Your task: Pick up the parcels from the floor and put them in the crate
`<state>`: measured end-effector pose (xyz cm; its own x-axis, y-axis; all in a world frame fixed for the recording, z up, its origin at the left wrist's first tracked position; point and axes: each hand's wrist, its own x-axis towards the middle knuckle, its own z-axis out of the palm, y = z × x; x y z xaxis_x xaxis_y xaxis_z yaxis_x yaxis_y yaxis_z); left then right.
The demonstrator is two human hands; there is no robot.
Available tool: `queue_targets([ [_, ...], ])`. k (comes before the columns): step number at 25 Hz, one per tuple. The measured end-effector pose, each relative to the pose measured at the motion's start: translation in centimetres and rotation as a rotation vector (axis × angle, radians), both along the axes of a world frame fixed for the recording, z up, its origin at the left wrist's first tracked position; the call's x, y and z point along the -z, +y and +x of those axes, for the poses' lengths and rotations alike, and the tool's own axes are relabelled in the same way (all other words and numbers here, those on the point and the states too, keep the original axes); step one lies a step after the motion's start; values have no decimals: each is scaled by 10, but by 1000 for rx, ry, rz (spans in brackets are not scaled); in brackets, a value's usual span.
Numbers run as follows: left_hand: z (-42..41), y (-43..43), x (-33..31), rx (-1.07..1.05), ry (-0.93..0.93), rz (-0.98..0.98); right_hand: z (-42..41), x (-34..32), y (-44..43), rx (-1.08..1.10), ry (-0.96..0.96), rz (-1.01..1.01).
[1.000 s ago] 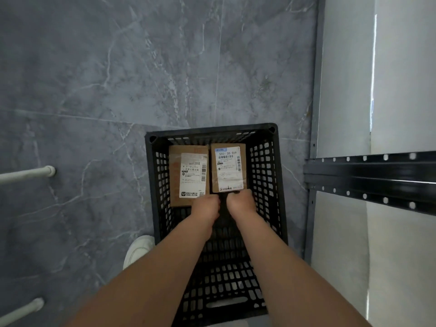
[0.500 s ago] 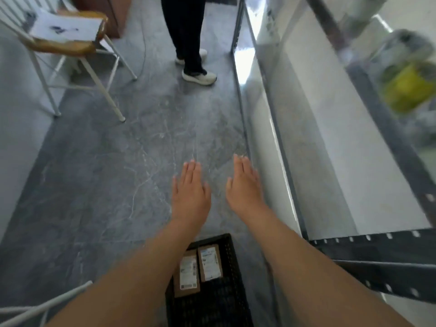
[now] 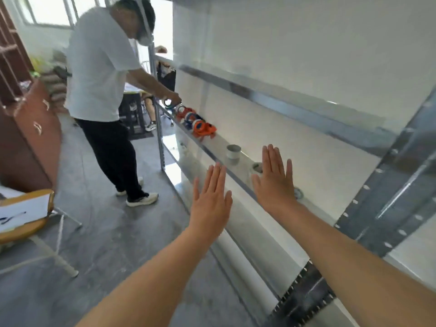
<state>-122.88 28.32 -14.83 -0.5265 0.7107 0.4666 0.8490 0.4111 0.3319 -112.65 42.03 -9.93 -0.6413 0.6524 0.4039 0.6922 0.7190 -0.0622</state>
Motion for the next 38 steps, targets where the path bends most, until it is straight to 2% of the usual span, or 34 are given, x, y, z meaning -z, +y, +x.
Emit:
queue_targets([
  [7, 42, 3, -129, 99, 181, 156, 81, -126, -42, 143, 124, 154],
  [12, 136, 5, -193, 321, 285, 254, 184, -191, -76, 283, 243, 239],
  [14, 178, 4, -206, 374, 244, 278, 236, -204, -91, 338, 235, 256],
  [18, 291, -8, -221, 580, 198, 327, 367, -216, -132, 510, 187, 324],
  [22, 420, -39, -228, 780, 132, 413, 491, -214, -186, 749, 235, 284],
  [29, 607, -103, -211, 1094, 245, 355, 664, -176, -306, 1093, 229, 291],
  [34, 730, -141, -215, 1340, 374, 424, 774, -163, -393, 1351, 212, 352],
  [38, 815, -164, -204, 1532, 345, 432, 843, -149, -440, 1572, 203, 306],
])
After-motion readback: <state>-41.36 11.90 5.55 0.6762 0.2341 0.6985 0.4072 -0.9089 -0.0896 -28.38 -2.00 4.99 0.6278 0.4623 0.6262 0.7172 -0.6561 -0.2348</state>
